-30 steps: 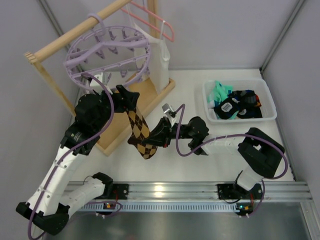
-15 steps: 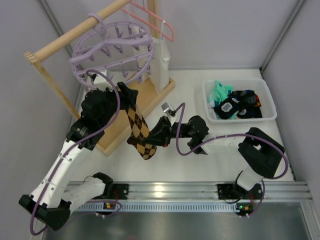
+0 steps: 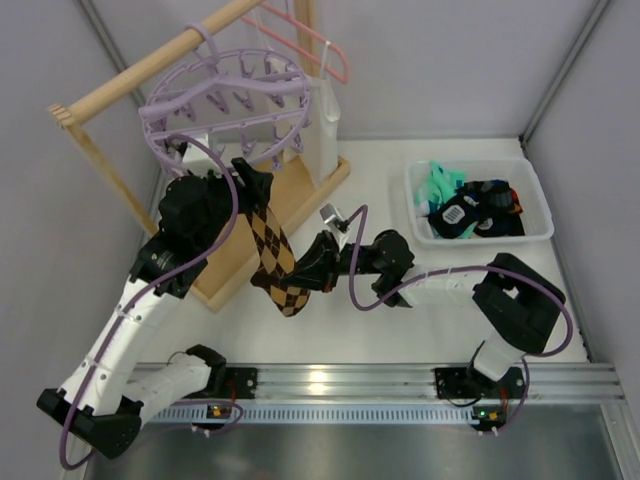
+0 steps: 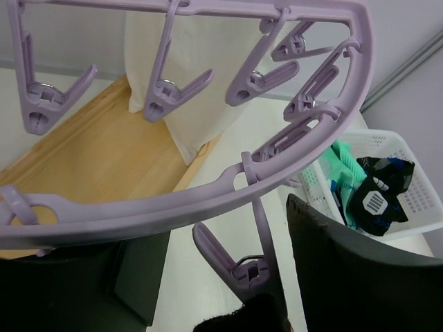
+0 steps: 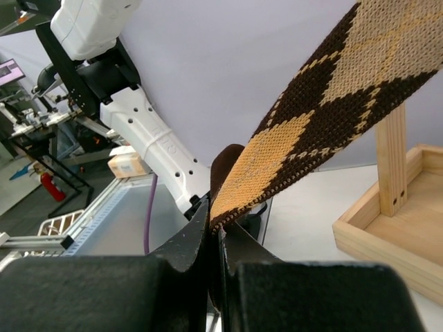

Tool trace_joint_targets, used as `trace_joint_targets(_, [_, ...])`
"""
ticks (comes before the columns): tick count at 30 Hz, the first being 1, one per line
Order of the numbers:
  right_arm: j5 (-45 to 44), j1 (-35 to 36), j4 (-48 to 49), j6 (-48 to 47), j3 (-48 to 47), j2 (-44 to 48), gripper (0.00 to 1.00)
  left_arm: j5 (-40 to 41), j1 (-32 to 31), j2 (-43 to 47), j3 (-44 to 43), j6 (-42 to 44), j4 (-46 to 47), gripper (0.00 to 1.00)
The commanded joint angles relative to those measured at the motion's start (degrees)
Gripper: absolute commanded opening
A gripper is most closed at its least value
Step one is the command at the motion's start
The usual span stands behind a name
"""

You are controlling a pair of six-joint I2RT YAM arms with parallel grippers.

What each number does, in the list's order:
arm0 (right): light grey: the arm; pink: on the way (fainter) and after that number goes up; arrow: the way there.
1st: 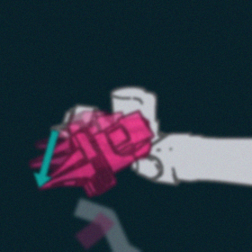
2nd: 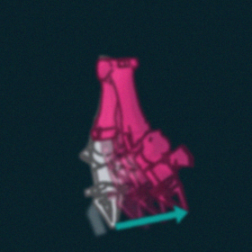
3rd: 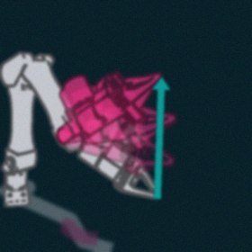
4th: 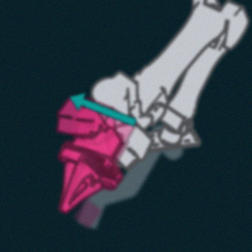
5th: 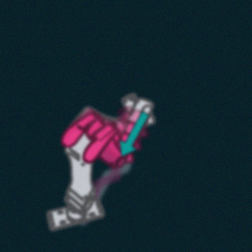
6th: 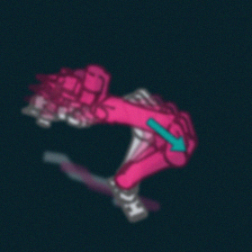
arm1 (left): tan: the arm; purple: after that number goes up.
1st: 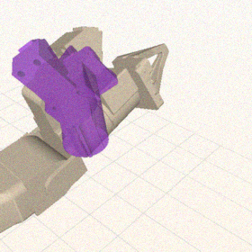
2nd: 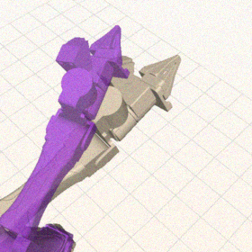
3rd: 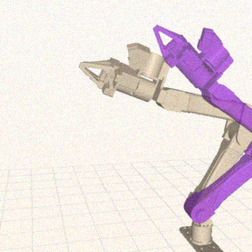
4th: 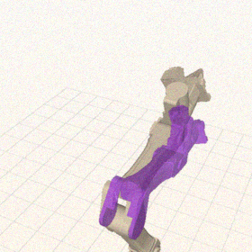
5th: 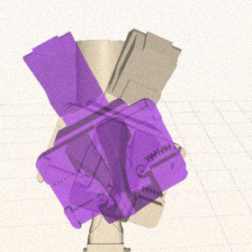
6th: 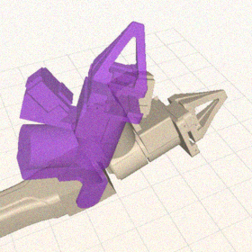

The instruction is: Remove the socks clipped to the hanger

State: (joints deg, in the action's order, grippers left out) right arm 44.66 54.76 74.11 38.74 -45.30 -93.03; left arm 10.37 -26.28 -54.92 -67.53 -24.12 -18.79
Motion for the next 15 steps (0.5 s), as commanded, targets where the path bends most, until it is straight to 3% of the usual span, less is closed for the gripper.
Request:
trace_joint_targets(1, [2.89, 1.49, 9.13, -1.30, -1.72, -0.92, 0.00, 1.58, 0.18, 0.33, -3.14, 1.44, 5.60, 0.71])
trace_joint_targets(6, [2.71, 1.58, 8.95, -1.65, -1.90, -1.45, 0.00, 1.67, 0.18, 0.51, -3.75, 1.71, 5.51, 0.68])
trace_joint_targets(15, [2.62, 1.66, 7.72, -2.70, -1.99, -2.06, 0.00, 2.02, 0.18, -0.45, -4.19, 1.44, 5.51, 0.14])
